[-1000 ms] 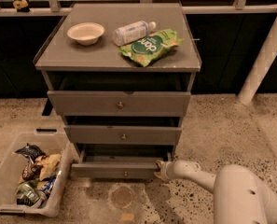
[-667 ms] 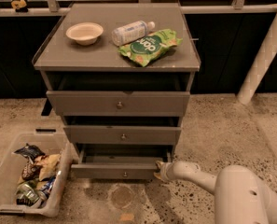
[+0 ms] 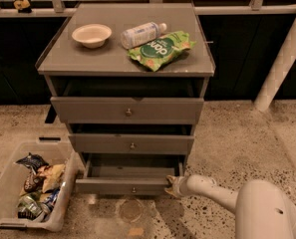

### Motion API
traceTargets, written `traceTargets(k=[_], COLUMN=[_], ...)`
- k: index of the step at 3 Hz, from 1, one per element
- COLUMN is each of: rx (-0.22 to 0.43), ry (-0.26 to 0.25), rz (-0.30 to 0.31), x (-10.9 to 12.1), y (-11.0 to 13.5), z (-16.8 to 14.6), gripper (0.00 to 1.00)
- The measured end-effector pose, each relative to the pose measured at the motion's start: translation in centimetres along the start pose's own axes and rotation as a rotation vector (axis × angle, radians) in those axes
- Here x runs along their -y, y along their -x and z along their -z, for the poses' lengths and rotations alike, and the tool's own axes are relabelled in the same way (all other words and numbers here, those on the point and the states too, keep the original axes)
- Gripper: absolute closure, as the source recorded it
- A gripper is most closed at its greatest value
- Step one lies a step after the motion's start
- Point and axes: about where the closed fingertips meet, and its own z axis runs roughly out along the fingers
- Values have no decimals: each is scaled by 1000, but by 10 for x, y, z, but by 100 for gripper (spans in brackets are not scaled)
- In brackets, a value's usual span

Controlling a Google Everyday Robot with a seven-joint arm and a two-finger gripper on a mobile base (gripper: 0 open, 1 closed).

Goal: Open bottom drawer

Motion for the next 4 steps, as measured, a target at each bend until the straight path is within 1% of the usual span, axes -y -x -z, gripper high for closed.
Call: traceTargets(k=[1, 2, 3, 4], rx=[25, 25, 47, 47], ry=[-1, -1, -4, -4], rz=[5, 5, 21, 21], x=[-8, -7, -23, -20], y=[-4, -2, -8, -5], z=[-1, 2, 3, 7], gripper=[100, 100, 100, 100])
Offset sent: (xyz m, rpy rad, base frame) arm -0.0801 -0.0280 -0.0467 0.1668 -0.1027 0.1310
